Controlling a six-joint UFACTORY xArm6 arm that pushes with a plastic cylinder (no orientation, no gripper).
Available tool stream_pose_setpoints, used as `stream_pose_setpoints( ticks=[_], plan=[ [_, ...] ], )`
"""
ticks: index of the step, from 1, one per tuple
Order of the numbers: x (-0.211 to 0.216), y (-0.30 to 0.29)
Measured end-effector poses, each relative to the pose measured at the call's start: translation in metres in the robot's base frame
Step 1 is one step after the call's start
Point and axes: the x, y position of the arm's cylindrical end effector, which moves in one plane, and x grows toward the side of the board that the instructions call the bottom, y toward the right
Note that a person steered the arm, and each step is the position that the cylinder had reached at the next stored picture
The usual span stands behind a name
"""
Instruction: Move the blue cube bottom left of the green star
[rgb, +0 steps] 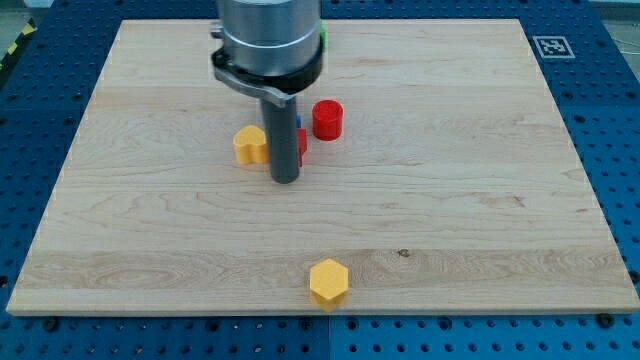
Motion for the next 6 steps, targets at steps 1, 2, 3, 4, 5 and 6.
stream_pose_setpoints(
  ticks=[1, 2, 3, 4, 5, 6],
  plan=[
    [0.001, -0.006],
    [-0.004, -0.006],
    [-0.019, -0.006],
    [-0.044, -0.006],
    [-0.07, -0.006],
    [-0.096, -0.006]
  ],
)
